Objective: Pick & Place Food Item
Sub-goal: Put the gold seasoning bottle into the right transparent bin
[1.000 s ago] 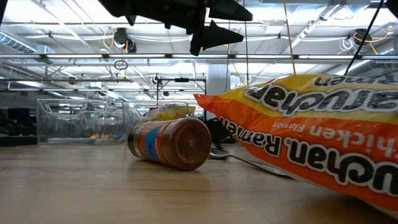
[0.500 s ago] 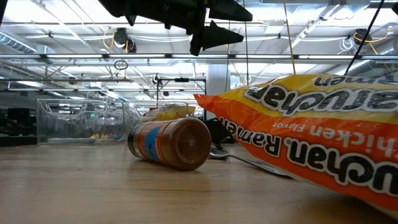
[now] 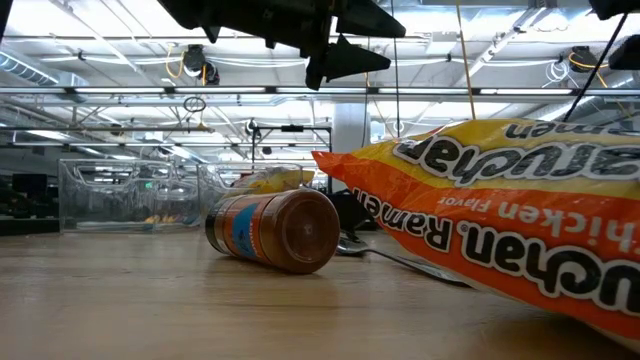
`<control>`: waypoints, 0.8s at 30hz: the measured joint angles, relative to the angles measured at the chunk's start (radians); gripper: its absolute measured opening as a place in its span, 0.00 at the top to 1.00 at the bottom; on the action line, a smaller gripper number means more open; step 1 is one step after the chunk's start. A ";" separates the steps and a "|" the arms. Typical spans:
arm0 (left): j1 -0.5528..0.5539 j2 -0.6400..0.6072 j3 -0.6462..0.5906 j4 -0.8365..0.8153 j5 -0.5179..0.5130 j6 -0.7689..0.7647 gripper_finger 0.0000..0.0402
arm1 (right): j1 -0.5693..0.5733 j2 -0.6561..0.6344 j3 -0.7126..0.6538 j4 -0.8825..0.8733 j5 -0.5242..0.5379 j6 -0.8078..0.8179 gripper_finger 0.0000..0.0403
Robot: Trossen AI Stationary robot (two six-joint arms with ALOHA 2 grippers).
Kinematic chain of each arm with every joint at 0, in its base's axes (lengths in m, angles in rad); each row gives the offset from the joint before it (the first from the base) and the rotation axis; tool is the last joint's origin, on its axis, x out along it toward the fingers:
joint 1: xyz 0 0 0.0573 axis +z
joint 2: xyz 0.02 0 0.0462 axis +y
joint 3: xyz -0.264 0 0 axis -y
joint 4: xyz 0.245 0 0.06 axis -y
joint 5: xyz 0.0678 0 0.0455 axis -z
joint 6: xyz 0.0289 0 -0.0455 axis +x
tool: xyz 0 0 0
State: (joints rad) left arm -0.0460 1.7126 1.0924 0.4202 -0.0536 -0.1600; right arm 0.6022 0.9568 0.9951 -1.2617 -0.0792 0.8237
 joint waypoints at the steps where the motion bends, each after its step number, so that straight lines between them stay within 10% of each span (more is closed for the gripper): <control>1: 0.001 0.000 0.000 0.000 0.000 0.000 0.32 | -0.009 -0.006 0.000 0.006 0.000 -0.009 0.20; 24: 0.013 0.000 0.000 0.000 -0.001 0.102 0.33 | -0.223 -0.034 0.000 0.103 -0.154 -0.058 0.01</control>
State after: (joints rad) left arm -0.0330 1.7126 1.0920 0.4202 -0.0544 -0.0582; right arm 0.3795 0.9230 0.9951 -1.1589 -0.2328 0.7652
